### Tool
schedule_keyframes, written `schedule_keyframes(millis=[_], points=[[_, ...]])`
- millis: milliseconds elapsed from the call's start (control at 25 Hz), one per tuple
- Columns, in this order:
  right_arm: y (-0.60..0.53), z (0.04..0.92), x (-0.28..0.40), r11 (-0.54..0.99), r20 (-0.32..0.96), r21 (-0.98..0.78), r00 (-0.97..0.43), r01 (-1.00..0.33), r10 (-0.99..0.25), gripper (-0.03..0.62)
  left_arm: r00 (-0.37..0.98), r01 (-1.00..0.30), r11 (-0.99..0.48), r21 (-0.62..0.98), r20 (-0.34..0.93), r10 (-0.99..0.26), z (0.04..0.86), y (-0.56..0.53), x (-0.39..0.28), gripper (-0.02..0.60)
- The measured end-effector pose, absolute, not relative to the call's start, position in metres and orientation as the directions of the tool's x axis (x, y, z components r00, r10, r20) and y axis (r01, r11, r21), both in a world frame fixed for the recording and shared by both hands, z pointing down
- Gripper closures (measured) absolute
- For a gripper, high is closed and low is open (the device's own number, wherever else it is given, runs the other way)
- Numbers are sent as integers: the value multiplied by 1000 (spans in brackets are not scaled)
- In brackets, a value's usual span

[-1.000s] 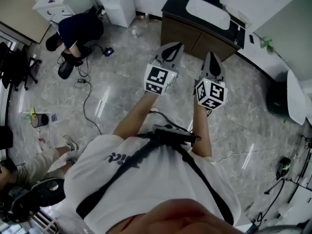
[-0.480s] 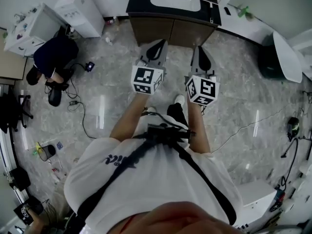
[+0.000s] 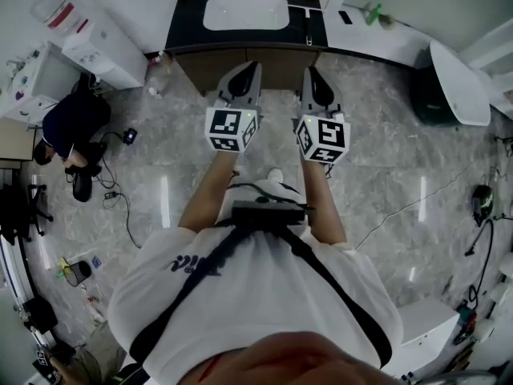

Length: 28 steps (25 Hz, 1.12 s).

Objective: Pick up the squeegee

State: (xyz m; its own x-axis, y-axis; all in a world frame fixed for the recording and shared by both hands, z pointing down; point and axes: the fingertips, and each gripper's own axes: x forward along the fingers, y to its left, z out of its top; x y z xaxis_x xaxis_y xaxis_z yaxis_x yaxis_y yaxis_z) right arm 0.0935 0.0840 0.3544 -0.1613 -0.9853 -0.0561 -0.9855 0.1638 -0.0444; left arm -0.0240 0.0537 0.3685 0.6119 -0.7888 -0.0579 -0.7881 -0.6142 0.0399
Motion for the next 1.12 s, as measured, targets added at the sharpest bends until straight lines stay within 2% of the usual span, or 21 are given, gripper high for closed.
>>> schedule_keyframes(millis=[200, 600, 840, 1120], points=[[60, 362, 139, 183, -34, -61, -181, -981, -983, 586, 596, -802, -597, 39, -34, -803, 375, 36, 19, 572], [-1, 384, 145, 242, 1, -75, -243, -967, -970, 586, 582, -813, -582, 35, 1, -813, 391, -25, 40, 572], [-72, 386, 150, 233, -13, -79, -233, -969, -972, 586, 625, -779, -625, 45, 0, -780, 399, -102, 56, 572], [-177, 370, 153, 201, -1, -48, -201, -978, -980, 586, 663, -747, -665, 15, -61, -746, 368, -213, 64, 572]])
